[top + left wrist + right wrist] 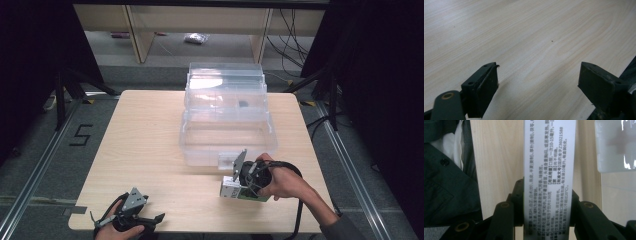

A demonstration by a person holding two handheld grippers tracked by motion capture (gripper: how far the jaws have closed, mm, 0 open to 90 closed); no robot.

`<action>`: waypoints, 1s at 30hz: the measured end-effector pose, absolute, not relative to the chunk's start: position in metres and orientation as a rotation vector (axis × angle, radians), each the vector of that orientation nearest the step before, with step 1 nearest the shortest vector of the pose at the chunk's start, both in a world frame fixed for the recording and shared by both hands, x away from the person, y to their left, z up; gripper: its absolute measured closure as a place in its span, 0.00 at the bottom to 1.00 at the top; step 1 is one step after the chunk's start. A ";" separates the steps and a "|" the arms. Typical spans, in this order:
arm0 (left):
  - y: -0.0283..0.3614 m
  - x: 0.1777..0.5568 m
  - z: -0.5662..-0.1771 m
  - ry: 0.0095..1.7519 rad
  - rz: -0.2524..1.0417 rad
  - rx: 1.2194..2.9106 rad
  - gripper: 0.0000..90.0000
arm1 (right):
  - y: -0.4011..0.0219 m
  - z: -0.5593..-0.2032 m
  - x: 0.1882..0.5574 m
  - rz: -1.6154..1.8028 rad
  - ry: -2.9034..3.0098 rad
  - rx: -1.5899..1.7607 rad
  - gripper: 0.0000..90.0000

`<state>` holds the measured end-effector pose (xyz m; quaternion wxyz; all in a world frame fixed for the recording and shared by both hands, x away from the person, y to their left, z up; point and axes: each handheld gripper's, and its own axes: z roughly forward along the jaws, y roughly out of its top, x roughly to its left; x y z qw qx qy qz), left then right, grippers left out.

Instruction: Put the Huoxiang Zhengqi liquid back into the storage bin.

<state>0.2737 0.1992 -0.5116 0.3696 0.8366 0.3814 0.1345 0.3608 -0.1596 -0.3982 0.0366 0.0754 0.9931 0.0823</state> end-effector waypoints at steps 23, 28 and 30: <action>0.200 0.274 -0.512 0.979 0.348 2.156 0.17 | -0.170 -0.360 0.381 0.362 3.051 0.261 0.72; 0.199 0.274 -0.512 0.981 0.345 2.152 0.17 | -0.170 -0.352 0.386 0.364 3.055 0.223 0.72; 0.199 0.274 -0.512 0.982 0.346 2.149 0.17 | -0.171 -0.349 0.386 0.363 3.051 0.241 0.72</action>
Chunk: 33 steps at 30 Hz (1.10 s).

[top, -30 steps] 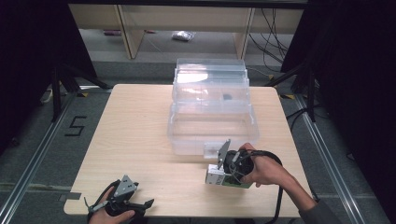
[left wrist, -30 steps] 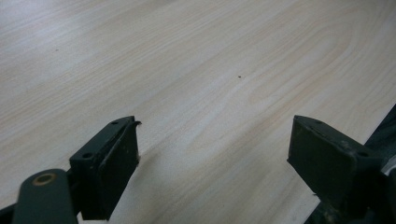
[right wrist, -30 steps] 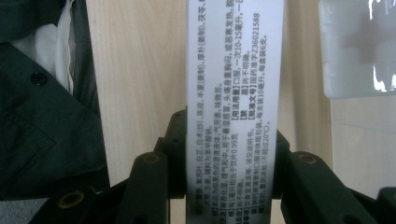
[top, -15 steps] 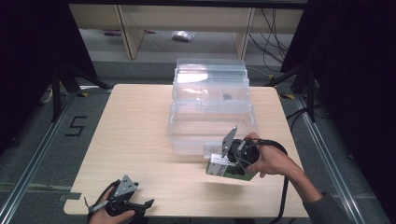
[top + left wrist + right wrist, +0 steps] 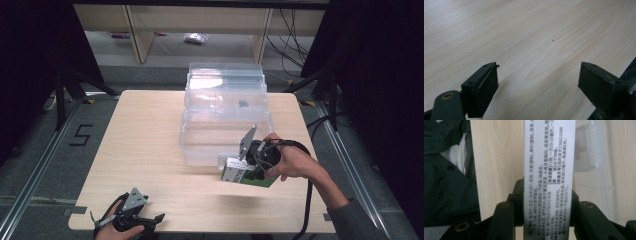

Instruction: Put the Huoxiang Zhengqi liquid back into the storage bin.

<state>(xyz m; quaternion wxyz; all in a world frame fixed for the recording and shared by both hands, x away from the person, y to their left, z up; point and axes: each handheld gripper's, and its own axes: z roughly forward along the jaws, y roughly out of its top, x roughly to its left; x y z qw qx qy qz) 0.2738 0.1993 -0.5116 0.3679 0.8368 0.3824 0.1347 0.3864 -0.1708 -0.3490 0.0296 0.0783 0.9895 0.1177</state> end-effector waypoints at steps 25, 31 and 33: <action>0.199 0.274 -0.512 0.982 0.344 2.147 0.17 | -0.180 -0.310 0.423 0.370 3.031 0.235 0.72; 0.199 0.274 -0.514 0.991 0.337 2.139 0.17 | -0.177 -0.305 0.436 0.368 3.031 0.268 0.72; 0.200 0.274 -0.512 0.971 0.327 2.157 0.17 | -0.177 -0.304 0.441 0.369 3.027 0.258 0.72</action>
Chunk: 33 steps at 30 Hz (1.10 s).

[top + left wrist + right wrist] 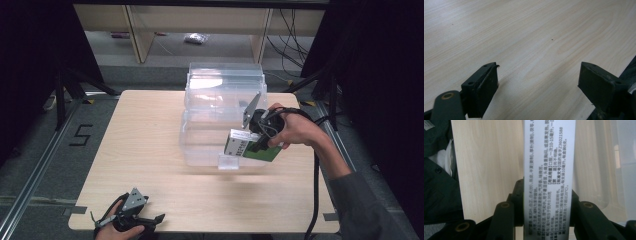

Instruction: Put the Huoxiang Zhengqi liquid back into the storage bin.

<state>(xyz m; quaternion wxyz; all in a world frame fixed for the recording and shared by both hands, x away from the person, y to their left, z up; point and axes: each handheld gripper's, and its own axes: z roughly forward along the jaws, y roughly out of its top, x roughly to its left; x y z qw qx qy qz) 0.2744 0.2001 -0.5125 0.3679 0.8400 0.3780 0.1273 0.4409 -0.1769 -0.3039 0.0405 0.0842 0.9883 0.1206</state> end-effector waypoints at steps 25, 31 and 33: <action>0.199 0.274 -0.514 0.982 0.334 2.151 0.17 | -0.175 -0.324 0.503 0.273 3.030 0.245 0.72; 0.200 0.274 -0.513 0.980 0.332 2.154 0.17 | -0.175 -0.333 0.514 0.251 3.034 0.235 0.72; 0.200 0.274 -0.514 0.983 0.333 2.150 0.17 | -0.175 -0.337 0.516 0.239 3.037 0.231 0.72</action>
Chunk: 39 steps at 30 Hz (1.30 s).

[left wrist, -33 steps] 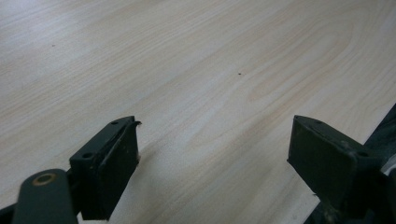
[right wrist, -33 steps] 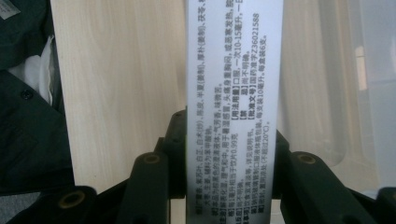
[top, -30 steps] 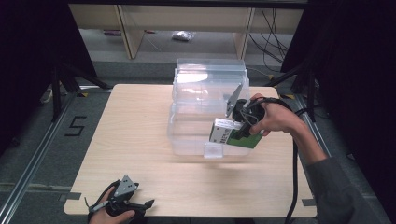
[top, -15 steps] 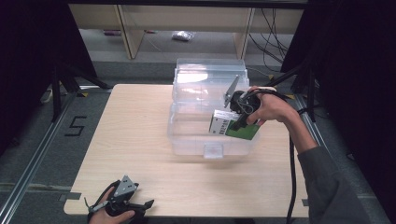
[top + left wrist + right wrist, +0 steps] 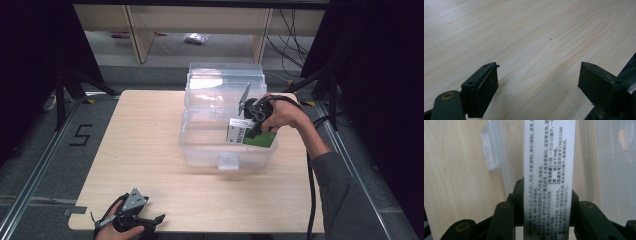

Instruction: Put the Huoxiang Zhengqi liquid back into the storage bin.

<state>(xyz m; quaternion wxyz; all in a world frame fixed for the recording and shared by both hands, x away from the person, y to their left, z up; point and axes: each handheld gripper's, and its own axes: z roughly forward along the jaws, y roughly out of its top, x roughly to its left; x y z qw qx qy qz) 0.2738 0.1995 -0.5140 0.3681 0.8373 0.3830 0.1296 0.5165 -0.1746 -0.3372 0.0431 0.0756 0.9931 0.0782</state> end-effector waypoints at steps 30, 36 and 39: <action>0.199 0.273 -0.515 0.988 0.325 2.145 0.17 | -0.180 -0.388 0.532 0.176 3.072 0.289 0.72; 0.200 0.273 -0.514 0.983 0.327 2.162 0.17 | -0.182 -0.393 0.530 0.138 3.072 0.357 0.72; 0.200 0.273 -0.514 0.987 0.326 2.156 0.17 | -0.182 -0.395 0.531 0.137 3.084 0.326 0.72</action>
